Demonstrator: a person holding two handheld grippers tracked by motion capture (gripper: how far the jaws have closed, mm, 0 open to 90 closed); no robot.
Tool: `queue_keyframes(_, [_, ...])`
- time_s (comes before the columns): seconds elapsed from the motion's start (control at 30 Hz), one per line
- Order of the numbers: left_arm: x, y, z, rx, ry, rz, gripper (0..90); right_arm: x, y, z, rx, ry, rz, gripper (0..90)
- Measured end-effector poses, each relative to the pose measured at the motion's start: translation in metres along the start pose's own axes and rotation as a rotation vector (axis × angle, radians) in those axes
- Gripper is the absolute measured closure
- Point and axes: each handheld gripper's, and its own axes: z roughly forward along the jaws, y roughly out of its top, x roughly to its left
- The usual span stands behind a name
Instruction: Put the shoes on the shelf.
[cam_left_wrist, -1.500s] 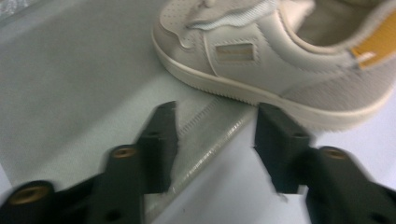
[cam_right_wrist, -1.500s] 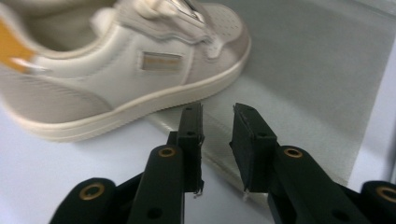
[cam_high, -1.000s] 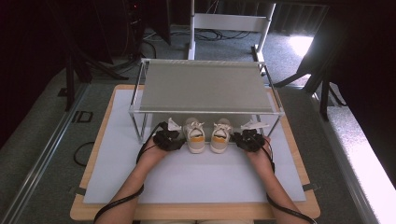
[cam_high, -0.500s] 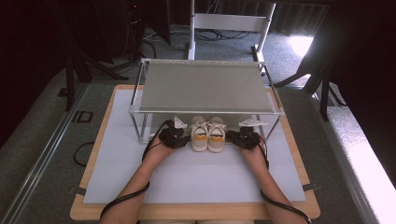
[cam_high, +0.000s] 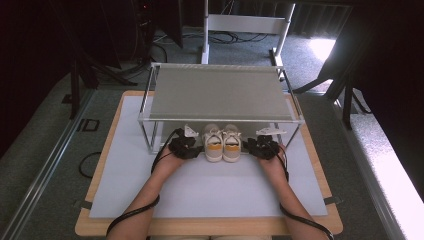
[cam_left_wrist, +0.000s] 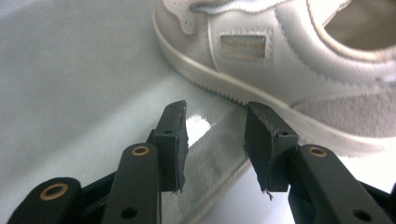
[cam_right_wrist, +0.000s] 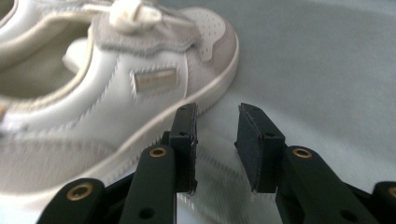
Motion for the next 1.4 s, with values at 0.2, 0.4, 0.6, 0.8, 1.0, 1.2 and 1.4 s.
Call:
queue_keyframes(0.2, [-0.01, -0.01, -0.019, -0.017, 0.006, -0.021, 58.9, 0.008, -0.009, -0.023, 0.002, -0.032, -0.02, 73.6])
queue_keyframes(0.4, [-0.03, -0.015, -0.036, -0.037, -0.06, -0.022, 66.4, 0.034, -0.016, -0.046, -0.016, 0.019, -0.068, 80.8])
queue_keyframes(0.6, [-0.045, -0.012, -0.045, -0.091, -0.122, -0.079, 81.4, 0.061, -0.015, -0.058, -0.038, 0.066, -0.105, 89.9])
queue_keyframes(0.8, [-0.06, -0.003, -0.038, -0.088, -0.124, -0.021, 89.1, 0.07, -0.011, -0.047, -0.015, 0.051, -0.121, 89.9])
queue_keyframes(1.0, [-0.063, 0.0, -0.023, -0.082, -0.105, 0.002, 89.0, 0.067, -0.01, -0.041, -0.015, 0.06, -0.102, 89.9])
queue_keyframes(1.2, [-0.062, 0.004, -0.018, -0.086, -0.093, 0.051, 89.0, 0.063, -0.008, -0.038, -0.017, 0.041, -0.092, 89.9])
queue_keyframes(1.4, [-0.058, 0.007, -0.012, -0.091, -0.08, 0.048, 89.0, 0.058, -0.004, -0.031, -0.018, 0.03, -0.082, 89.9])
